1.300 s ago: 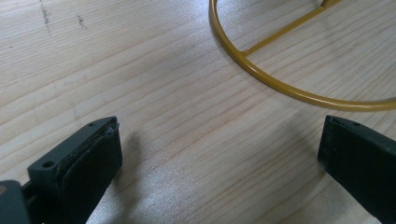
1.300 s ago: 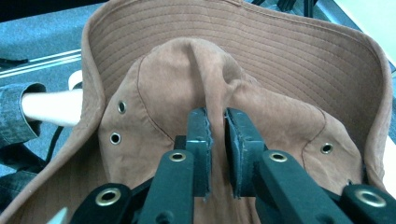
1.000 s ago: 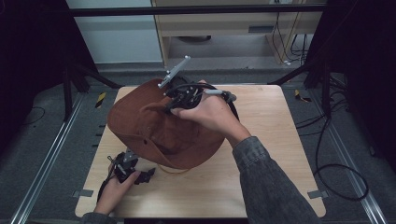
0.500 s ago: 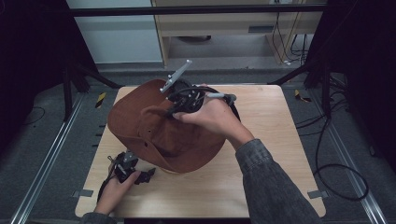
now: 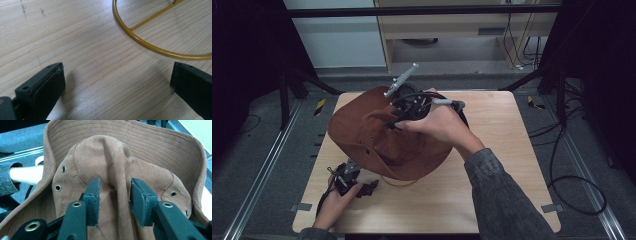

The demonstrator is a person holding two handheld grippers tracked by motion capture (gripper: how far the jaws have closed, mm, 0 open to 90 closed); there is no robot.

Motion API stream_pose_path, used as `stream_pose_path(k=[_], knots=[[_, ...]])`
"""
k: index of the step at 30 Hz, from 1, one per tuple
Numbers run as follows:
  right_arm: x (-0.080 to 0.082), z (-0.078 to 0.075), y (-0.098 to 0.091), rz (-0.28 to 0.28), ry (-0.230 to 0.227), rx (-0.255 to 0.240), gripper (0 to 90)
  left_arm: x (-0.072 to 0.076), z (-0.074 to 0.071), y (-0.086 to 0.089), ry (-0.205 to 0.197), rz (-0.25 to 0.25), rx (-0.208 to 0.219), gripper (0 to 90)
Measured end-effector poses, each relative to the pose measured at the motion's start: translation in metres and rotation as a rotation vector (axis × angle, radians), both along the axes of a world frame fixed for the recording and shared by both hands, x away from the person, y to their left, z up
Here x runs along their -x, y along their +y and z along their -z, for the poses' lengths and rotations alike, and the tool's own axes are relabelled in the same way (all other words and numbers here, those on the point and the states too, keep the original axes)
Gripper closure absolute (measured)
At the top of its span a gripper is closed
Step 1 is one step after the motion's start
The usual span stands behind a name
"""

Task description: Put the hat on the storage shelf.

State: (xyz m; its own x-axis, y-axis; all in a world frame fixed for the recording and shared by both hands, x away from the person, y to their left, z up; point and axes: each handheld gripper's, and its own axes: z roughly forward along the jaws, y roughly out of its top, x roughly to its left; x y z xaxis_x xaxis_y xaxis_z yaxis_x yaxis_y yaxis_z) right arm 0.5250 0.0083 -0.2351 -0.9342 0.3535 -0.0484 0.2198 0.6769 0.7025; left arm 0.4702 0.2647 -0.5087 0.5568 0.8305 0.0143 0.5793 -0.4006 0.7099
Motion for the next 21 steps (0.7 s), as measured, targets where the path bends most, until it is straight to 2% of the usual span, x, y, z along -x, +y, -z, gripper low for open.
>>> stream_pose_path(k=[8, 16, 21], knots=[[0.0004, -0.0002, -0.0004, 0.016, -0.018, -0.002, 46.0, 0.0, 0.0, 0.0, 0.0, 0.0, 0.0, 0.0], [-0.0003, -0.0001, -0.0016, 0.048, -0.038, -0.001, 27.0, 0.0, 0.0, -0.0001, -0.001, -0.001, -0.001, 0.0], [-0.0008, -0.0005, -0.003, 0.061, -0.034, 0.0, 21.6, 0.0, 0.0, -0.0001, -0.001, -0.002, -0.001, 0.0]])
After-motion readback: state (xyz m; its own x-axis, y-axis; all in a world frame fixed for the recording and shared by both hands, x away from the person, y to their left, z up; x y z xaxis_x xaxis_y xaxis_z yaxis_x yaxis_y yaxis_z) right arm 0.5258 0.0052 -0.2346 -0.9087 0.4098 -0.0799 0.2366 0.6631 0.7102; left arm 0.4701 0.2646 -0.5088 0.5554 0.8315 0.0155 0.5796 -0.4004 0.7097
